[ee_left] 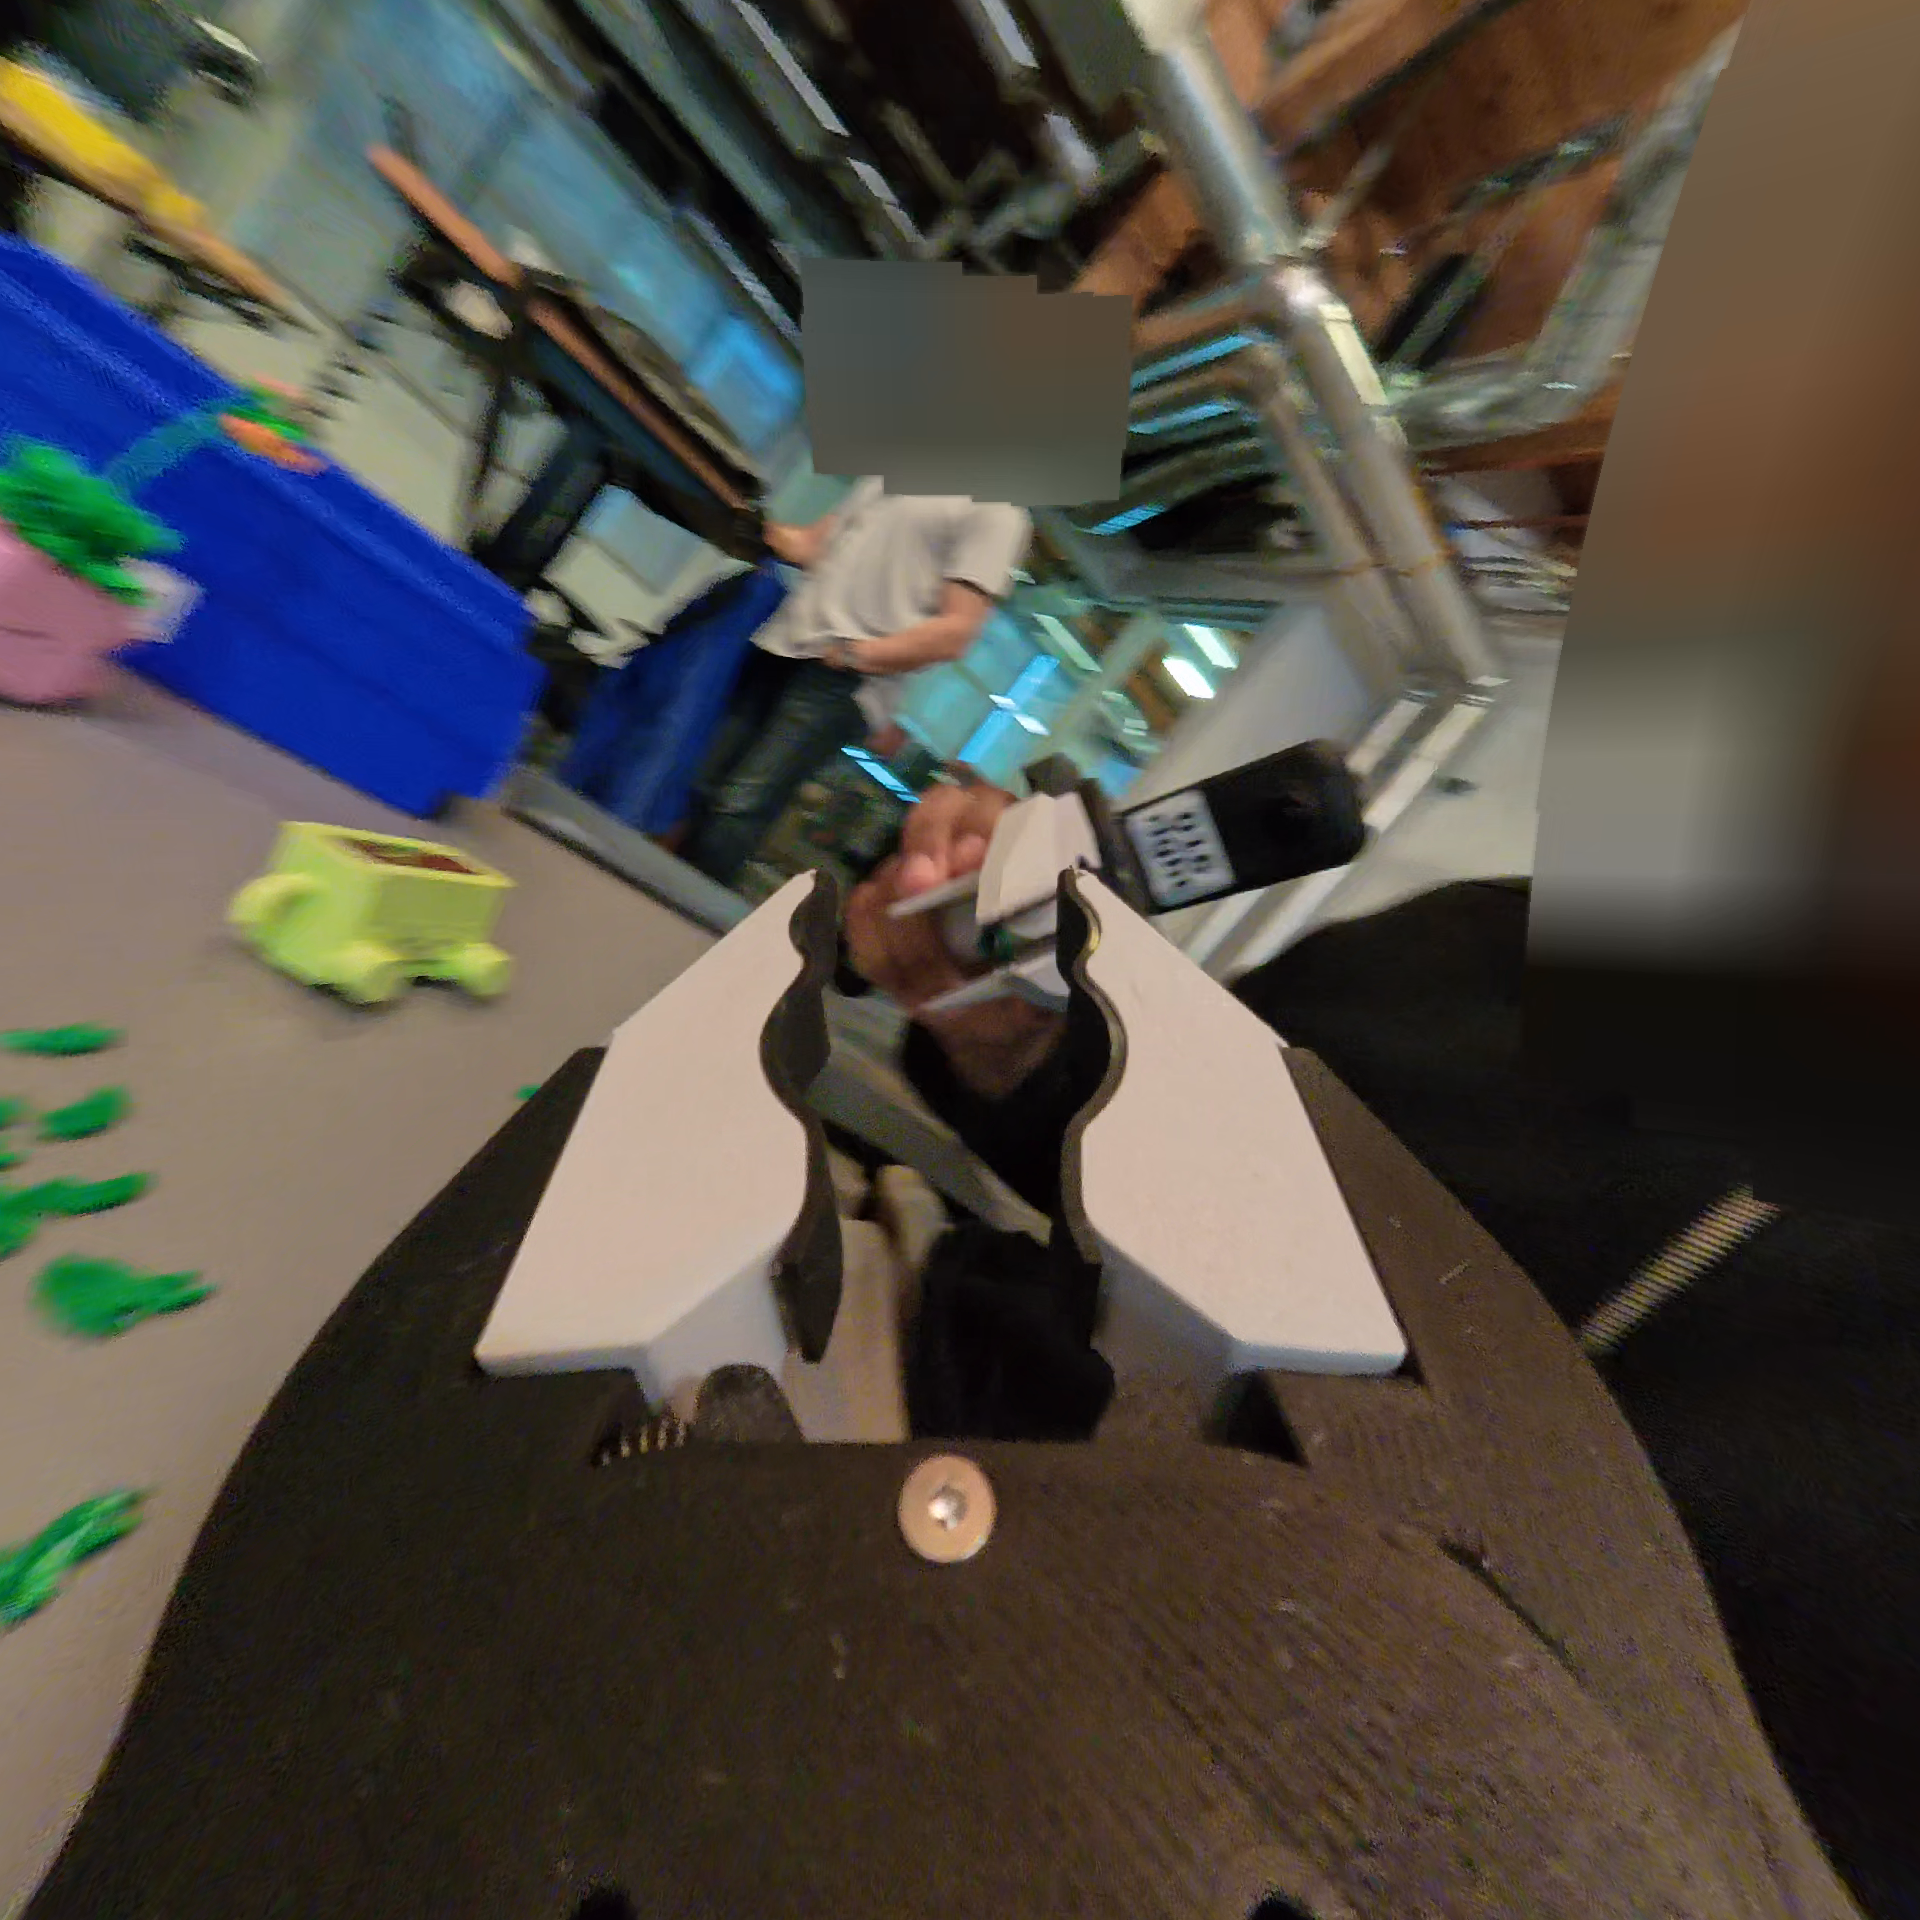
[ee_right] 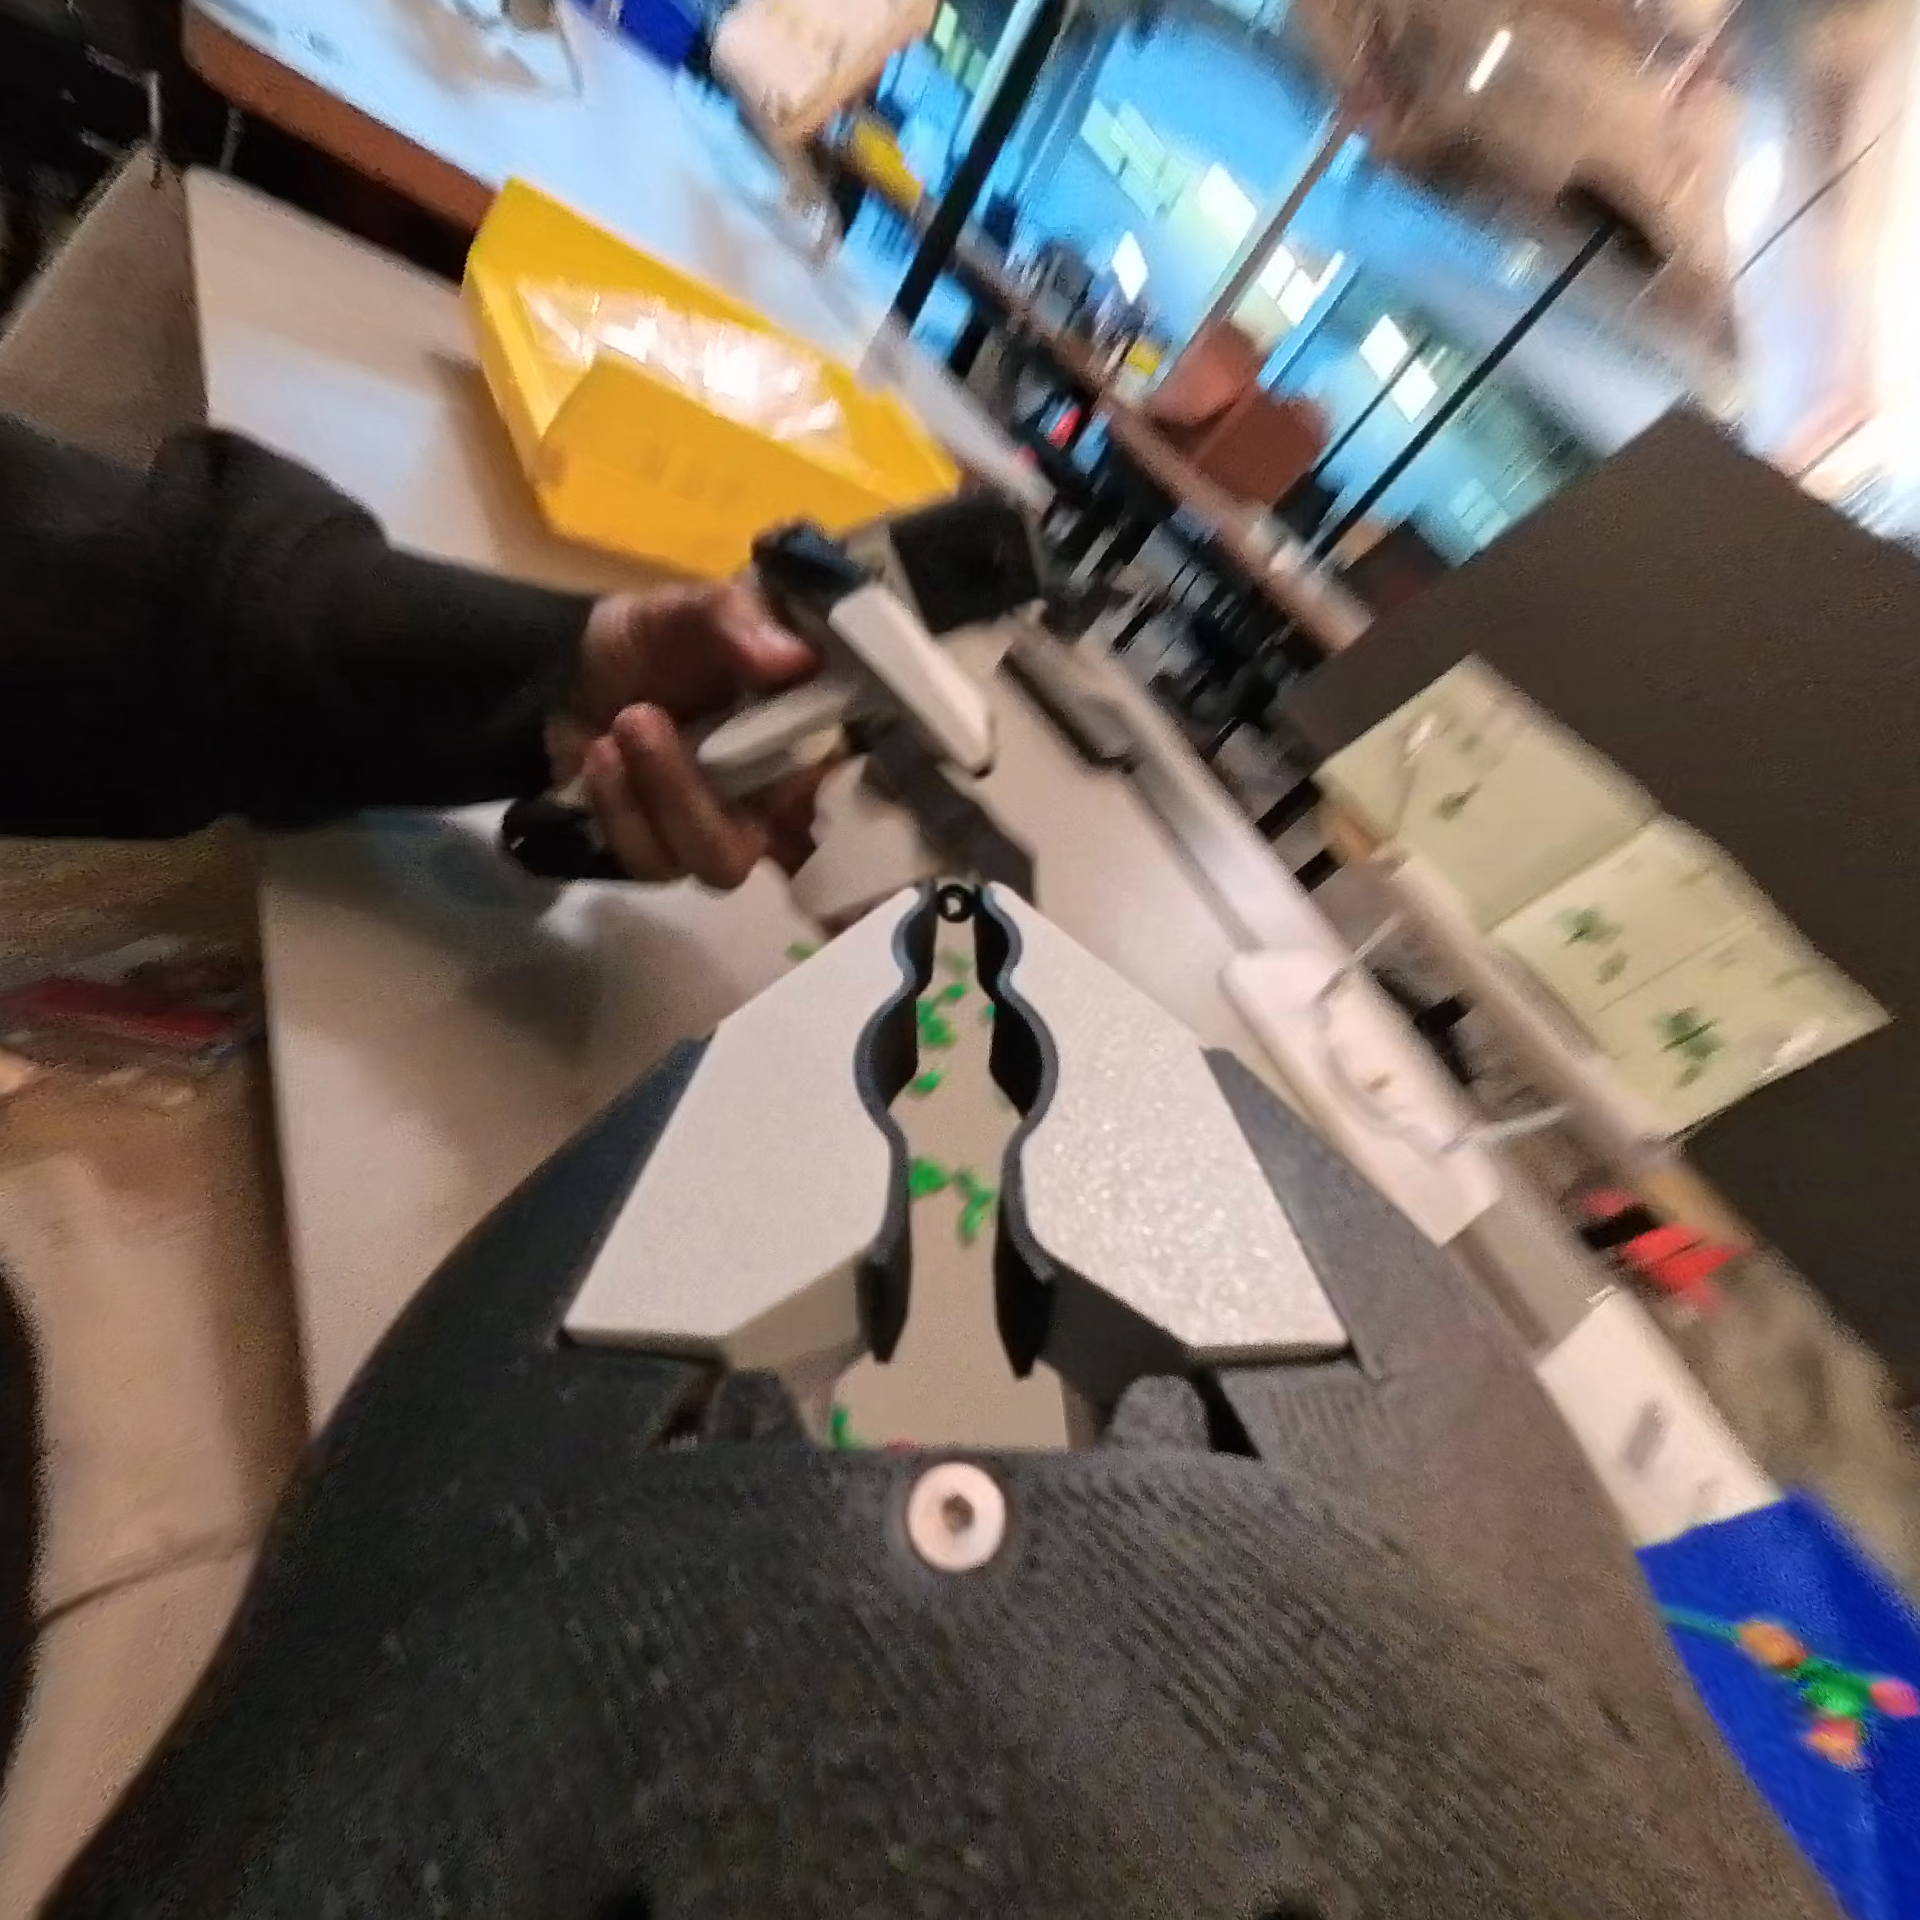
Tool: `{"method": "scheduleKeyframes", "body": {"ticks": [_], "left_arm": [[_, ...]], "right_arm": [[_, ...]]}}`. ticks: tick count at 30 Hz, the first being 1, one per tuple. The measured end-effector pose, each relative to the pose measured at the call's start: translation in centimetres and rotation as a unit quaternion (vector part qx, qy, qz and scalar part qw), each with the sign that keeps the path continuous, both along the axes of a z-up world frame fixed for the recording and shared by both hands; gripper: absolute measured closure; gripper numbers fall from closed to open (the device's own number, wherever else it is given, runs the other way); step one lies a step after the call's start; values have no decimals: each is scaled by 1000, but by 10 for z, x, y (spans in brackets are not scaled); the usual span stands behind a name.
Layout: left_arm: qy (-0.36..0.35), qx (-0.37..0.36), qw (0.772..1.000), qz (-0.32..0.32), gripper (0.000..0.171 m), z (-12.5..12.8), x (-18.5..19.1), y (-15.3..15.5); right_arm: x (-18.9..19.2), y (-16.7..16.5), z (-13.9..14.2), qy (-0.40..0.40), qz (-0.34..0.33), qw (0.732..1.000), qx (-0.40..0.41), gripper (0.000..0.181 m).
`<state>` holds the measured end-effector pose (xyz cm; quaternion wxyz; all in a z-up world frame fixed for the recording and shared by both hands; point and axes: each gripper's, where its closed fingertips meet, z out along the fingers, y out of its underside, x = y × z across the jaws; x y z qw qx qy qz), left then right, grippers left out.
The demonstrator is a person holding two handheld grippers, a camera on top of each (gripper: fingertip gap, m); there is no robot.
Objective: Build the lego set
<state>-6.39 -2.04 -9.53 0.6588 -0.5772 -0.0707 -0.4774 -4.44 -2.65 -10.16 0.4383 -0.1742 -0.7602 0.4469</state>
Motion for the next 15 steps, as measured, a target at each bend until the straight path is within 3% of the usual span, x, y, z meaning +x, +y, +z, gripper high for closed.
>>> {"method": "scheduleKeyframes", "body": {"ticks": [3, 6, 10, 15], "left_arm": [[58, -69, 987, 129, 131, -25, -37, 9], [140, -125, 953, 238, 132, -45, -66, 11], [228, -170, 906, 312, 137, -61, -85, 9], [250, -175, 891, 337, 143, -63, -93, 5]], "right_arm": [[-11, 14, -46, -184, -22, 983, 3, 176], [-14, 13, -72, -318, 4, 948, 6, 177], [-13, 12, -103, -454, 70, 886, 67, 177], [-4, 21, -137, -544, 110, 815, 167, 177]]}}
